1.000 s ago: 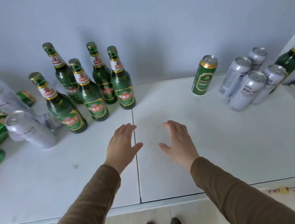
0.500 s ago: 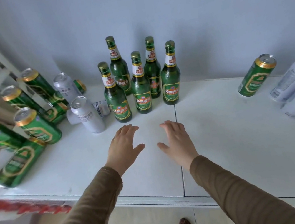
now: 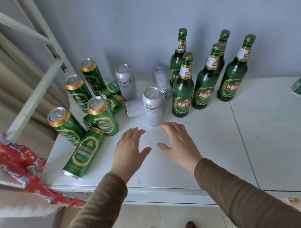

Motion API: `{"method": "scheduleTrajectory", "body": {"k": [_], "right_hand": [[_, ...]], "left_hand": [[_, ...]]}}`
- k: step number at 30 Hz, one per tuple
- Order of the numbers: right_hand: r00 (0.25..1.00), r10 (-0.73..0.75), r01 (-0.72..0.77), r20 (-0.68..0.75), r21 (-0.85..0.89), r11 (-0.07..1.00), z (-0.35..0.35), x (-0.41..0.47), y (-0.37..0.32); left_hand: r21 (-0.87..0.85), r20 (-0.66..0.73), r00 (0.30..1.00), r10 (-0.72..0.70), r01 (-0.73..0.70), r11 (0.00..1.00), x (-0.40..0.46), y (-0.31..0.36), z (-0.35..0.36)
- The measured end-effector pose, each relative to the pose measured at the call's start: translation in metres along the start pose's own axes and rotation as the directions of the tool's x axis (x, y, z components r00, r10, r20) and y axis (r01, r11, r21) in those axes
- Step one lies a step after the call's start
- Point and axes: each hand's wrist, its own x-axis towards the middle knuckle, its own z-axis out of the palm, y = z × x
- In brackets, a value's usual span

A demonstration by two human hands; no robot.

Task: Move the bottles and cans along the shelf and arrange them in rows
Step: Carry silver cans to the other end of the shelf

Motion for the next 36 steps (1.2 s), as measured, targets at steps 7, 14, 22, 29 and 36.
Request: {"method": "scheduleTrajectory", "body": {"k": [7, 14, 22, 29, 36], "right_hand": [[0.993, 0.033, -0.023, -0.116, 0.083, 0.996, 0.02, 0.023, -0.016], [0.939, 0.266, -0.208, -0.218, 0.254, 0.944, 0.02, 0.05, -0.016], [0.908, 0.374, -0.242, -0.186, 0.495, 0.835, 0.025, 0.083, -0.023], [0.872, 0.453, -0.271, -0.184, 0.59, 0.761, 0.033, 0.1, -0.021], [0.837, 0.502, -0.267, -0.217, 0.639, 0.722, 0.033, 0.098, -0.025]], "left_hand": [[-0.023, -0.185, 0.982, -0.036, 0.032, 0.999, -0.007, -0.031, -0.021], [-0.074, -0.527, 0.846, -0.086, 0.055, 0.996, -0.004, -0.053, -0.047], [-0.425, -0.353, 0.893, -0.278, 0.112, 0.898, 0.034, -0.079, -0.045], [-0.548, -0.263, 0.899, -0.351, 0.16, 0.821, 0.061, -0.082, -0.047], [-0.554, -0.258, 0.904, -0.341, 0.151, 0.819, 0.064, -0.086, -0.046]]}}
